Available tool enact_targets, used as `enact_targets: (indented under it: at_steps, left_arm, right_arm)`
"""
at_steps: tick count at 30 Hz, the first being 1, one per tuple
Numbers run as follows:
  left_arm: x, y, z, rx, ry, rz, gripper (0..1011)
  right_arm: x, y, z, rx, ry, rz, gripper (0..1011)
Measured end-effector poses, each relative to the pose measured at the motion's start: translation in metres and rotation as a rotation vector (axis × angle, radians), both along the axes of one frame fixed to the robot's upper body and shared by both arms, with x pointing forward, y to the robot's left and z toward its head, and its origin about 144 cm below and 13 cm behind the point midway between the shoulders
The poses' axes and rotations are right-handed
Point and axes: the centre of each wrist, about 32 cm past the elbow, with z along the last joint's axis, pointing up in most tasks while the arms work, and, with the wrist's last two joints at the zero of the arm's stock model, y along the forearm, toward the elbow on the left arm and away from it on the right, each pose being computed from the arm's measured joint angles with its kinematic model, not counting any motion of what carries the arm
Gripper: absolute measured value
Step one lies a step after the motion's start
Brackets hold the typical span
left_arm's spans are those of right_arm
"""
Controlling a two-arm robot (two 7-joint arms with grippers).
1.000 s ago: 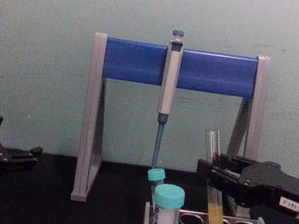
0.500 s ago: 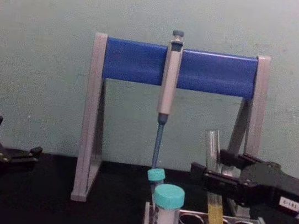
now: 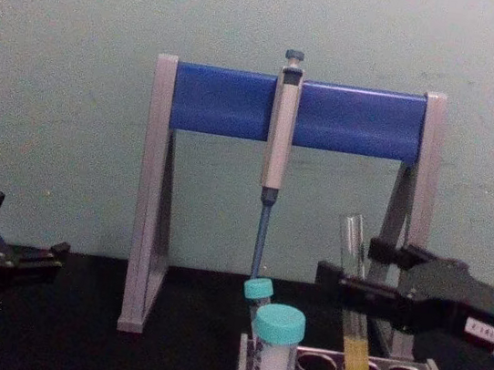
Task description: Pick up the test tube from the test tube rack, shake it, then place it back into the test tube rack.
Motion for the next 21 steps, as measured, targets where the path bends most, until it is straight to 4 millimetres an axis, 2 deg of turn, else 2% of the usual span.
enact_targets:
  at_steps: [11, 17, 21]
  left_arm:
    - [0.0, 0.0, 0.0, 0.0, 0.0, 0.0, 1001]
    - [0.0, 0.0, 0.0, 0.0, 0.0, 0.0, 1001]
    - [0.0, 0.0, 0.0, 0.0, 0.0, 0.0, 1001]
  right_arm:
    - [-0.017, 0.001, 0.016, 0.097, -0.161, -0.12, 1000]
    - [-0.026, 0.004, 0.021, 0.113, -0.204, -0.301, 1000]
    - [-0.029, 0.008, 0.019, 0.052, -0.183, -0.442, 1000]
